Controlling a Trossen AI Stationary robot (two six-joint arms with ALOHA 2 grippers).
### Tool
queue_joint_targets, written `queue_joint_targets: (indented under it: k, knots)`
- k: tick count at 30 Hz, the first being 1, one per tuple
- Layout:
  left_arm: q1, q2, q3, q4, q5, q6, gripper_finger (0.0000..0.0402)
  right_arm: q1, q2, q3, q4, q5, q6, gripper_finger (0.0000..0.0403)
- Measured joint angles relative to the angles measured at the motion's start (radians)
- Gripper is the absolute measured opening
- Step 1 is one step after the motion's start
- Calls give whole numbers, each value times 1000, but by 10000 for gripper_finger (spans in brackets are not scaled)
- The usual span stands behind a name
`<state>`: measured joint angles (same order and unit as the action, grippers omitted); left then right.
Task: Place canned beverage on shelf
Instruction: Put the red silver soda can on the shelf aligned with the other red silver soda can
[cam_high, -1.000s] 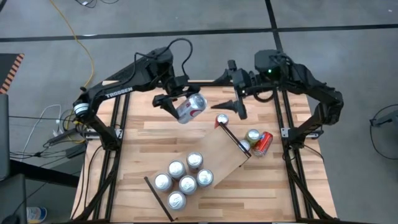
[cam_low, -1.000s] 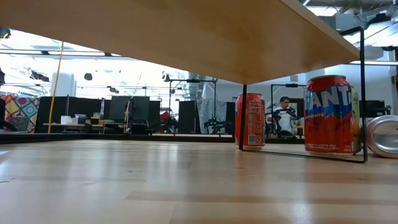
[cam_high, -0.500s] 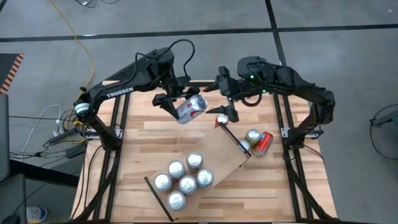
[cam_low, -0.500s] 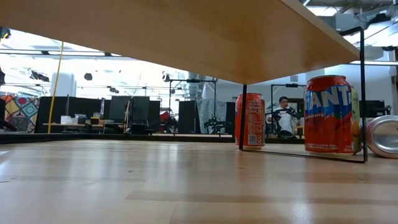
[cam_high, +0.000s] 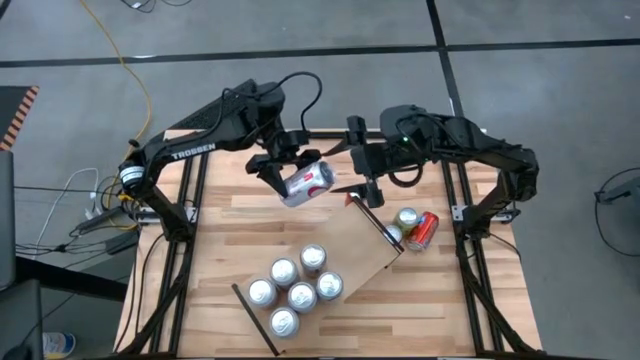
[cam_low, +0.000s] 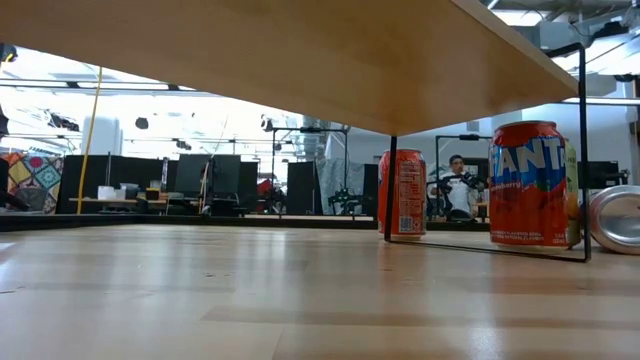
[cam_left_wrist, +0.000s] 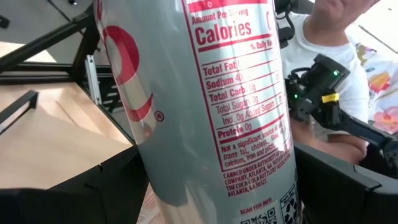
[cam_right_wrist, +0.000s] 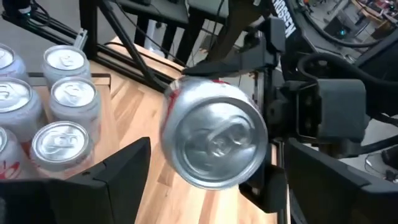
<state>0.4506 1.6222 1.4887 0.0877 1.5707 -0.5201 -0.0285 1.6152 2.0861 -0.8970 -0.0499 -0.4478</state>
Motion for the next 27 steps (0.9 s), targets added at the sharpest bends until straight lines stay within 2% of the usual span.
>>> queue_joint_targets:
  k: [17, 27]
  knots:
    - [-34, -1, 0, -1, -8, -32, 332, 17, 41, 1, 41, -84, -24, 343]
    - [-63, -1, 0, -1, -7, -47, 332, 18, 40, 0, 45, -88, -23, 304]
